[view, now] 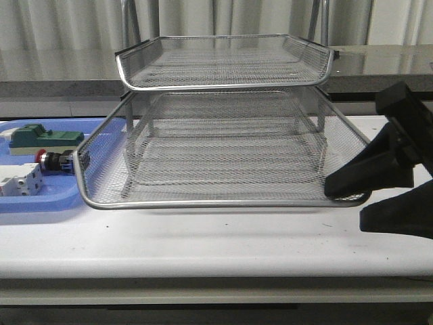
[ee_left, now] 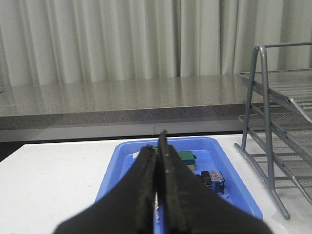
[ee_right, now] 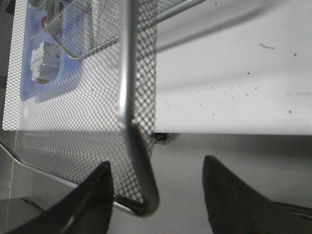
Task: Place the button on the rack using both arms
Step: 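Hook the middle rack tier with the right gripper and pull it toward the robot, then release the tier and withdraw the right gripper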
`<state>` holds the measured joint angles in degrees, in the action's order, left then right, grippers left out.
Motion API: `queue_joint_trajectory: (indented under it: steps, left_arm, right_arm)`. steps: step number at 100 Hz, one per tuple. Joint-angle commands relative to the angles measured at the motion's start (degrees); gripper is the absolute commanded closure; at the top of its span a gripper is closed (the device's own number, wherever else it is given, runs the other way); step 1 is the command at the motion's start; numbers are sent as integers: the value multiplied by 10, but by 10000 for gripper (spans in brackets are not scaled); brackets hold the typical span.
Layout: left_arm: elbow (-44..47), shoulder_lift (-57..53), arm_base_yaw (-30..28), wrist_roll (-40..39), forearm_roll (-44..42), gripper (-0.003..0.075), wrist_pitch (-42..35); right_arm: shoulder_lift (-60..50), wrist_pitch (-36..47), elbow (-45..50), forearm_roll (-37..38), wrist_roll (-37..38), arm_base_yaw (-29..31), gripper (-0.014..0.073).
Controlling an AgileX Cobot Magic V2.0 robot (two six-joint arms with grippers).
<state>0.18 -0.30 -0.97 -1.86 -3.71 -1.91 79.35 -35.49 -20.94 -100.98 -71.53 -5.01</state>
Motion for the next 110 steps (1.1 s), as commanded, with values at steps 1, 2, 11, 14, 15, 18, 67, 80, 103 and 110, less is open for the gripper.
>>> queue_joint_trajectory:
  steps: [1, 2, 11, 14, 15, 18, 67, 80, 103, 110]
  left_arm:
    - [24, -17, -1, -4, 0, 740, -44]
    - [24, -17, -1, -4, 0, 740, -44]
    - [24, -17, -1, -4, 0, 740, -44]
    - [24, -17, -1, -4, 0, 740, -44]
    - [24, -17, -1, -4, 0, 740, -44]
    - [24, -17, -1, -4, 0, 740, -44]
    - [24, -17, -1, -4, 0, 740, -44]
    - [24, -17, -1, -4, 0, 740, -44]
    - [24, -17, -1, -4, 0, 740, -44]
    - [24, -17, -1, -4, 0, 740, -44]
  right_arm:
    - [-21, -24, -8, 1, -1, 1, 161]
    - [-22, -23, -8, 2, 0, 1, 161]
    - [-45, -6, -8, 21, 11, 1, 161]
    - [-55, 1, -9, 30, 17, 1, 161]
    - [-60, 5, -9, 32, 22, 1, 161]
    - [-71, 13, -9, 47, 32, 1, 161]
    - [-262, -46, -139, 604, 488, 1, 161]
    - [-284, -141, -221, 811, 633, 1, 161]
    - [-326, -229, -295, 1000, 738, 1, 161]
    - [-345, -234, -296, 1025, 753, 1, 161]
